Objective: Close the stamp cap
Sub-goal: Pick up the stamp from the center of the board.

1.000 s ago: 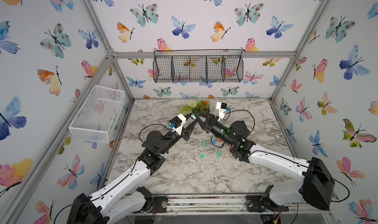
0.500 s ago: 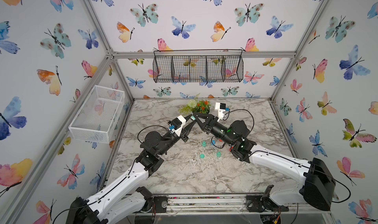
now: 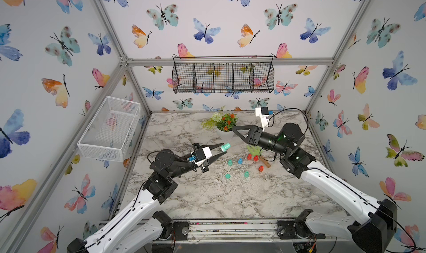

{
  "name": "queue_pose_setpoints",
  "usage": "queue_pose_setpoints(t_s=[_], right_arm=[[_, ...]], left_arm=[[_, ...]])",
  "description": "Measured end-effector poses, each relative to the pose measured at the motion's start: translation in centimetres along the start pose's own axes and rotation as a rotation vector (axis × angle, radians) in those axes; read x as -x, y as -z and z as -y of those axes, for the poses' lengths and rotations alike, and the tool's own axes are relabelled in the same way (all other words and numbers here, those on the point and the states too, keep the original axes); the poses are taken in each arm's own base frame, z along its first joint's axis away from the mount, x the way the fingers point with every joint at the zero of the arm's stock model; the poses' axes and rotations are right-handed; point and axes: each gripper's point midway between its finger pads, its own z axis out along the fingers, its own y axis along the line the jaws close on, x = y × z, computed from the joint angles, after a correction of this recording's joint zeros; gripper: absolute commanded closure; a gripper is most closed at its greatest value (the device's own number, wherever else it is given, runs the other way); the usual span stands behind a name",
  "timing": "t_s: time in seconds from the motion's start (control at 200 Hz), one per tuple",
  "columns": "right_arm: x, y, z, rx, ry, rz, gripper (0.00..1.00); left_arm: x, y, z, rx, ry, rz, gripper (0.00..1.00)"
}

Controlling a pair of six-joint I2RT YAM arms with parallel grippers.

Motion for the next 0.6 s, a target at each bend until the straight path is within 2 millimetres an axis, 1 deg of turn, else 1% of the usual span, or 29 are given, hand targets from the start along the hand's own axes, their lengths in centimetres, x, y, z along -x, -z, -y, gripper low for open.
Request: queue_pose_setpoints(t_s=[0.09,0.19,0.34,0.601], right_arm=[[-1.2,-0.1,-1.3,0.058,0.010,-0.094,0.55],[-2.7,-0.1,-1.8,0.104,0.003,-0.184,0.55],[-4.5,0.1,-1.9,0.138,-0.017,-0.292,0.55],[-6.3,0.8,-2.3,0.169,-0.020,-0.400,0.58]], left_arm=[[0.7,0.3,0.8,-0.046,-0.012,0.018,0.82],[1.0,0.3,1.2,-0.073,-0.016,0.021,0.82],[0.6,0.2,1.6,-0.096,-0.016,0.011,0.82],[-0.3,-0.1,1.7,-0.104,-0.004,-0.011,0.82]])
